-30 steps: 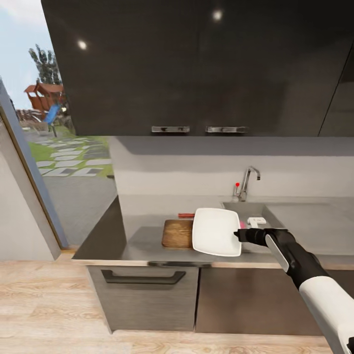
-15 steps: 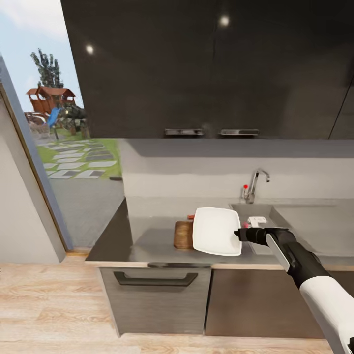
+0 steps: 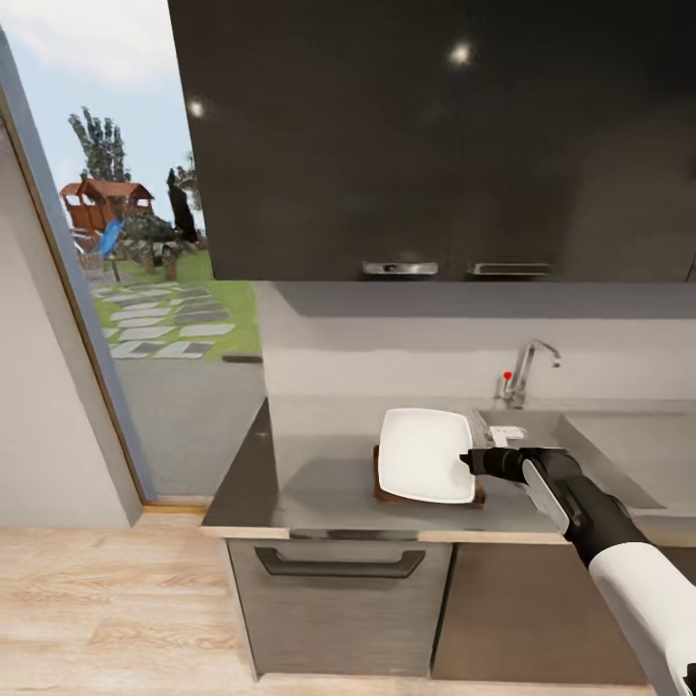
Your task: In the kitchen, take the Vidalia onion out of the sink, dice it on the chopping board with the paring knife, put the diced onion into the bowl on the countertop, then place both the paring knife and the chopping board into the sink.
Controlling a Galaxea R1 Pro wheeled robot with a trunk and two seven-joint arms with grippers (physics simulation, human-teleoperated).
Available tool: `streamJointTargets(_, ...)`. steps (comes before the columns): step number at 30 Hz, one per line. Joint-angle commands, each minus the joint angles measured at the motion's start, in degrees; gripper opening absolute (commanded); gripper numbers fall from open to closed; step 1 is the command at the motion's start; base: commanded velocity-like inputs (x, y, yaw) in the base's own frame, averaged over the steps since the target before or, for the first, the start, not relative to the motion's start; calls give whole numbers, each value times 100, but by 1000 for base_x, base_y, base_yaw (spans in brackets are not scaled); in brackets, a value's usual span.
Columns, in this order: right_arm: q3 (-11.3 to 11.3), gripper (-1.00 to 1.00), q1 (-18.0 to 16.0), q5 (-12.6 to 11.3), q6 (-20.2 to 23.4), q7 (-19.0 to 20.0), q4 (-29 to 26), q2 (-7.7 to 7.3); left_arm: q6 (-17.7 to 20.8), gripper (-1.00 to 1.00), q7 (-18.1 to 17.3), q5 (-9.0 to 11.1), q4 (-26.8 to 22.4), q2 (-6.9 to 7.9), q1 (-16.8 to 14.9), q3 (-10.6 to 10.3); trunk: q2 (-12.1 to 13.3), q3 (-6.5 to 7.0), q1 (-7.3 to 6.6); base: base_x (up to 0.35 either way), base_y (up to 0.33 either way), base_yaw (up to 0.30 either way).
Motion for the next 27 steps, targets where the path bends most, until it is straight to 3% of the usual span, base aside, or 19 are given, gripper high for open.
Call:
streamJointTargets(1, 14, -100, -1, -4, 23, 5, -5, -5, -8, 100, -4, 31, -6, 0, 3, 2, -3, 9, 3, 81, 279, 52)
streamJointTargets(19, 37, -100, -2, -4, 66, -4, -5, 12, -8, 100, -4, 31, -2, -1, 3, 2, -3, 20, 3, 81, 292, 4)
streamJointTargets(23, 297, -100, -2, -4, 75, -4, -5, 19, -8, 100, -4, 31, -1, -2, 3, 2, -3, 20, 3, 81, 301, 0)
streamJointTargets(27, 413, -100, -2, -4, 134, -4, -5, 21, -8, 100, -4, 31, 0, -2, 3, 2, -3, 20, 3, 81, 302, 0)
